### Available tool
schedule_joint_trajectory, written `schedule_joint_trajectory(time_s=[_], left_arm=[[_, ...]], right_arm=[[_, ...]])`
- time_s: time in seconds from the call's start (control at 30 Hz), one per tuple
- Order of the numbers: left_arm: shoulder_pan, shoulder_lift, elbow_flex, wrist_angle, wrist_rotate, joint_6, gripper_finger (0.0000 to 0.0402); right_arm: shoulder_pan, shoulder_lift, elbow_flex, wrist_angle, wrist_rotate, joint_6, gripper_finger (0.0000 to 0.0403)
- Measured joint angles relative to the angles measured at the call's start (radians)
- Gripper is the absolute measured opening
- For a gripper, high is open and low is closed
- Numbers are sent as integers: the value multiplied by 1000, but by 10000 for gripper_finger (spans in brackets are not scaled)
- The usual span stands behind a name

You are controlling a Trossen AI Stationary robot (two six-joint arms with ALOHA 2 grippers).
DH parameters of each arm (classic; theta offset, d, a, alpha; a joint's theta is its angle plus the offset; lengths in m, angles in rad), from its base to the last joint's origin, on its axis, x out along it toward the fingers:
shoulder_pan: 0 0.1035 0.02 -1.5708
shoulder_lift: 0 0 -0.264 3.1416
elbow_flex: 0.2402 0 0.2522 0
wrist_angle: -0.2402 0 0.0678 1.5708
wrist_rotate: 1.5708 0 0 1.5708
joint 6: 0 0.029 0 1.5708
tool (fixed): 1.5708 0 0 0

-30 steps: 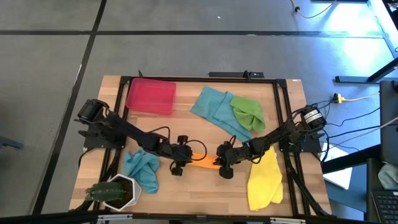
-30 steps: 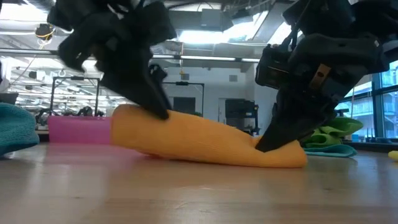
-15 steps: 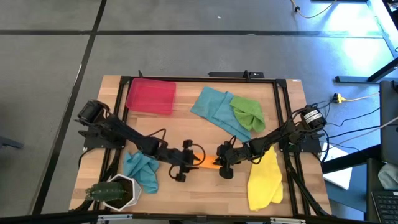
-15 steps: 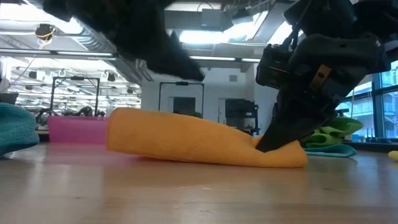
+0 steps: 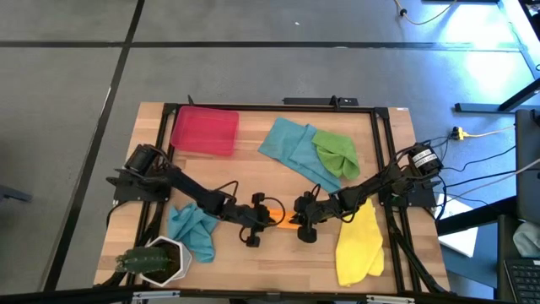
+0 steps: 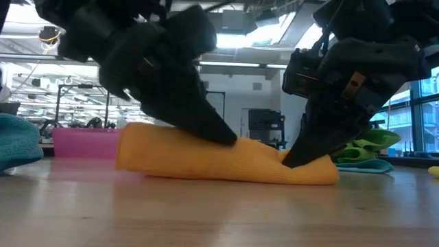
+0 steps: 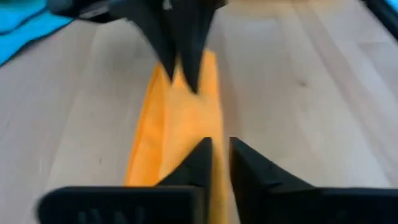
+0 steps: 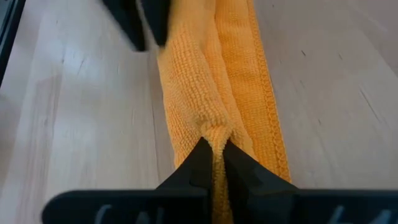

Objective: Roll microfiber towels into tight, uniform cylinder then place into a basket
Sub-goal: Roll the orange microfiber towel

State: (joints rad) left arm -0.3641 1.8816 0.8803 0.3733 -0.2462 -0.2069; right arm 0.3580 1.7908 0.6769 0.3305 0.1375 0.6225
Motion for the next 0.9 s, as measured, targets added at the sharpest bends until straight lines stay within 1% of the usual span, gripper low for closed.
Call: schedule_joint_trajectory(time_s=[0.03, 0.1, 0.2, 0.27, 0.37, 0.53, 0.63, 0.73, 0.8, 0.9], left_arm=[[5, 6, 0, 1, 0, -4, 17], [11, 12, 0, -1, 0, -20, 5], [13, 12, 0, -2, 0, -27, 10], [10, 12, 0, -6, 1, -28, 10], [8, 12, 0, -17, 24, -30, 2], [7, 12, 0, -69, 30, -55, 3], [7, 12, 0, -79, 30, -56, 1], [7, 12, 0, -84, 30, -56, 2], [7, 12, 0, -86, 31, -56, 1], [8, 12, 0, -91, 31, -56, 1]], right_arm=[[0, 0, 0, 0, 0, -4, 17], [0, 0, 0, 1, 0, -30, 19], [0, 0, -2, 12, 17, -94, 32], [7, 1, -2, 19, 27, -154, 49], [16, -1, -2, 32, 32, -228, 87], [19, -1, 27, 5, 31, -250, 170], [19, -8, 70, -79, 31, -273, 218], [18, -31, 131, -222, 32, -289, 255], [18, -47, 179, -342, 65, -291, 268], [19, -59, 259, -499, 119, -292, 276]])
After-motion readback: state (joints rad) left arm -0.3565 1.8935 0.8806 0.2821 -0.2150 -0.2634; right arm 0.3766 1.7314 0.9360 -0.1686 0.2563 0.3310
